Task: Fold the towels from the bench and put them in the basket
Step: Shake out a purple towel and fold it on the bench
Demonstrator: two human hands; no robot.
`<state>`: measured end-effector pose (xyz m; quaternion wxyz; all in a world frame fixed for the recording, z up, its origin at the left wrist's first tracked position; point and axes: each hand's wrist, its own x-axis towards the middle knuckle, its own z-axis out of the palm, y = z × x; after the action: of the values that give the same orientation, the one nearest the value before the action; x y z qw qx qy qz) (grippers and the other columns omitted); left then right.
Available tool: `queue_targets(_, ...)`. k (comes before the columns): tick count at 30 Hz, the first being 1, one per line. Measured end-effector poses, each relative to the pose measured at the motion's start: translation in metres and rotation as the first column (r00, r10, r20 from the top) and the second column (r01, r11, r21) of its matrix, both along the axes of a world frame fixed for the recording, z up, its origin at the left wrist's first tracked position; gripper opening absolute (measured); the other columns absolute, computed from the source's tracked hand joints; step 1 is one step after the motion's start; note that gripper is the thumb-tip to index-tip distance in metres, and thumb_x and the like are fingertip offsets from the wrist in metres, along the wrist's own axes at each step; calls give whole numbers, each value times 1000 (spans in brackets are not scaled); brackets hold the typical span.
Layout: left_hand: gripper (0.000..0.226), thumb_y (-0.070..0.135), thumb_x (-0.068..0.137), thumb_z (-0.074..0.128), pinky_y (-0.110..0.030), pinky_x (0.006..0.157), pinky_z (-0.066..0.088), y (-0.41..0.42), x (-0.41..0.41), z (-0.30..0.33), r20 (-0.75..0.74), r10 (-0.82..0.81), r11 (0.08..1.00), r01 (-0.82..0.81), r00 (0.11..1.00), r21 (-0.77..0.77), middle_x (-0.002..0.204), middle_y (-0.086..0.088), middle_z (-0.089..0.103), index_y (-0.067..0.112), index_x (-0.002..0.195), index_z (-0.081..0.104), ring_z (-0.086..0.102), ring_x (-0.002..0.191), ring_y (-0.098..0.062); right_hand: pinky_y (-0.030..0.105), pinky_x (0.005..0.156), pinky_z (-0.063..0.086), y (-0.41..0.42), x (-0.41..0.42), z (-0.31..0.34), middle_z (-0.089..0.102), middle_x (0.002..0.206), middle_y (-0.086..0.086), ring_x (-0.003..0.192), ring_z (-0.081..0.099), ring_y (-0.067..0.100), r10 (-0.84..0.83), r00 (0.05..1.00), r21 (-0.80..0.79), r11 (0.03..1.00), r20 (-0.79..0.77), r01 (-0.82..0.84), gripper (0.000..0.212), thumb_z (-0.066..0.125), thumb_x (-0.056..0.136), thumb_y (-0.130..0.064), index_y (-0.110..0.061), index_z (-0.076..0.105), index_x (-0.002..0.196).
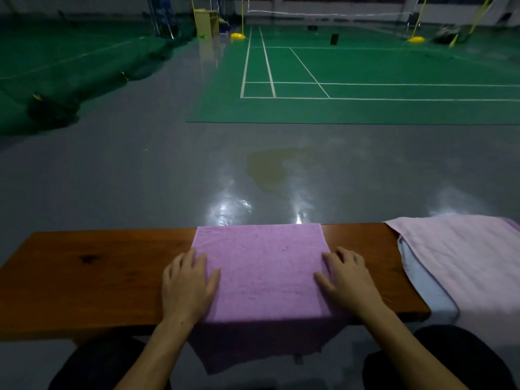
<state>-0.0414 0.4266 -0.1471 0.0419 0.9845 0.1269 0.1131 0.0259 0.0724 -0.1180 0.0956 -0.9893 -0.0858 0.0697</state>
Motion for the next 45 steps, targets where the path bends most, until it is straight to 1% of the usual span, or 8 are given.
queue_targets(5,49,69,92,57,-41,80,53,20,-6,3,22,158,987,-157,987,-36,110,-2,65,26,112,67,58,96,-22,35,98,50,-26,-8,-1,53,135,2,117,49,19,-59,995,-4,998,74,60,53,54,96,-66,-30,56,134)
queue_targets(14,25,55,94,68,-40,80,52,23,1,14,-6,178,923,-169,984,-345,94,7,67,34,85,59,60,87,-17,34,68,62,-18,-2,-4,62,82,-15,73,62,6,-165,983,257,956,82,140,34,62,93,-66,-34,60,82)
queue_targets(20,35,59,92,70,-35,65,54,21,-1,29,21,202,791,-151,979,-592,81,9,67,26,84,62,65,74,-16,26,68,59,-15,1,10,68,81,-9,73,66,9,-155,988,494,858,-11,140,23,71,97,-42,-25,65,84)
queue_targets(29,39,37,85,86,-45,81,59,29,1,35,-134,246,572,-255,960,-780,108,-2,65,20,109,61,64,94,-23,28,73,59,-20,4,17,70,110,-8,99,68,13,-126,965,732,632,-229,256,11,73,97,-28,-26,68,107)
queue_targets(34,54,5,79,89,-46,80,64,24,-19,71,-147,-222,151,-115,964,-982,115,-10,76,26,126,70,76,103,-34,43,84,57,-29,-2,28,78,108,-1,101,70,22,-47,947,847,435,-318,306,22,64,104,-18,-30,82,106)
queue_targets(36,40,3,82,84,-44,92,62,25,-23,78,-106,-323,182,-48,940,-982,118,-8,77,16,120,77,74,111,-32,42,80,53,-33,-6,39,77,111,10,96,68,26,59,926,870,370,-373,326,21,68,100,-14,-26,83,109)
queue_targets(41,48,41,76,90,-35,66,47,40,-28,78,-80,-247,128,-49,966,-991,103,-10,72,7,107,75,58,87,-31,31,87,62,-43,-15,59,77,120,-6,113,71,12,241,906,842,506,-347,188,35,77,88,5,-23,83,109)
queue_targets(45,43,32,87,86,-30,61,48,58,-39,78,-193,-337,118,-162,921,-980,98,-16,65,-2,107,68,55,84,-29,32,81,62,-44,-15,63,79,111,-1,104,75,17,188,936,835,526,-298,160,27,78,89,-1,-21,84,107)
